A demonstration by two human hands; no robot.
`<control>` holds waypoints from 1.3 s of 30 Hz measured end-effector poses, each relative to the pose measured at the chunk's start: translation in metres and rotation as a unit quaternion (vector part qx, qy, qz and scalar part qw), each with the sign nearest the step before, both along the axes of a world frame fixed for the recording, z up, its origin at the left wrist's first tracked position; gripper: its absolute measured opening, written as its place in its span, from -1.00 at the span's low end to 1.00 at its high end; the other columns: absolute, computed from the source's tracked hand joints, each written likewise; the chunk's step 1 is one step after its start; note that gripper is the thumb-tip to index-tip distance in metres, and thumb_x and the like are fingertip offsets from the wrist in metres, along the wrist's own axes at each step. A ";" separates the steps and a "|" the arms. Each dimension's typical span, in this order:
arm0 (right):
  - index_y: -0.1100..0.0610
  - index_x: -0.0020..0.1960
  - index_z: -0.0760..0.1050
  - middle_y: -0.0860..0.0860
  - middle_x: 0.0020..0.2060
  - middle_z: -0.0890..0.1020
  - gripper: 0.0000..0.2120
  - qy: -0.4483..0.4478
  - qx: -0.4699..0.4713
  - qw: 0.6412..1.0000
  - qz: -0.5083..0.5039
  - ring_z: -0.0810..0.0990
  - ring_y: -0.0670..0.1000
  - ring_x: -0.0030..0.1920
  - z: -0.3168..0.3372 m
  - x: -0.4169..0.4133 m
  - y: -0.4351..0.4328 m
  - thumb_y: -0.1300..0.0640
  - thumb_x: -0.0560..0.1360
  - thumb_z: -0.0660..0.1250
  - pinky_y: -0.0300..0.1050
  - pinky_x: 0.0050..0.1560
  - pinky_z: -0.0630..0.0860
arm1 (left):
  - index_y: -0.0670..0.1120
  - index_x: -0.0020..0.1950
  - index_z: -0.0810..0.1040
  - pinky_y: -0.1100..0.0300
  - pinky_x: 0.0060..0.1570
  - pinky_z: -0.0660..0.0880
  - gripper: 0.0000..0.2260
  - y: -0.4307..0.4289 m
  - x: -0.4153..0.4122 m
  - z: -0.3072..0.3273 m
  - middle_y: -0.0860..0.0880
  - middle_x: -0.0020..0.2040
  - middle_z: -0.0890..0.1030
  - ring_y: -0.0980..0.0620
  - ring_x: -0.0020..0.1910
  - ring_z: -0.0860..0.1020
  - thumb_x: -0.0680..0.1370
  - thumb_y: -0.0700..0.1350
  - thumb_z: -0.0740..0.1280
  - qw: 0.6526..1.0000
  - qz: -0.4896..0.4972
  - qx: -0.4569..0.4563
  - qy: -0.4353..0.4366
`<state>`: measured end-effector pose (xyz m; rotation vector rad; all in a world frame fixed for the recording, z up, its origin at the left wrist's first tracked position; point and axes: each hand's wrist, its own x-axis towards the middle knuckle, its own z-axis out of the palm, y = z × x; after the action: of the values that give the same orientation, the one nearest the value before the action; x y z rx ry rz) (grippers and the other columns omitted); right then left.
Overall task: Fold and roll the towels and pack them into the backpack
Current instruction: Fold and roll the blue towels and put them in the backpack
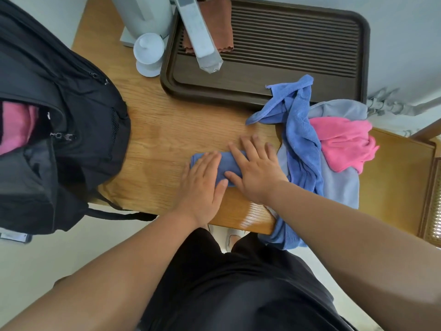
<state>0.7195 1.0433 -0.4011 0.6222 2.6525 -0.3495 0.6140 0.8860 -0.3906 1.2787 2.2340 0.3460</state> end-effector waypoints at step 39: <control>-0.10 0.26 0.44 -0.09 0.06 0.62 -0.48 0.235 -0.470 0.807 -0.268 0.63 -0.04 0.06 0.152 -0.033 0.008 -0.09 0.37 0.54 0.03 0.06 0.65 | -0.04 0.06 0.64 0.12 -0.18 0.59 -0.79 -0.008 -0.064 0.165 -0.05 -0.06 0.70 -0.05 -0.06 0.68 0.45 -0.18 0.51 0.918 0.273 0.069 -0.279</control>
<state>0.6865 1.0517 -0.2487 0.9754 2.1643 -2.0357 0.5501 0.8777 -0.2256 0.4836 2.0292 0.9585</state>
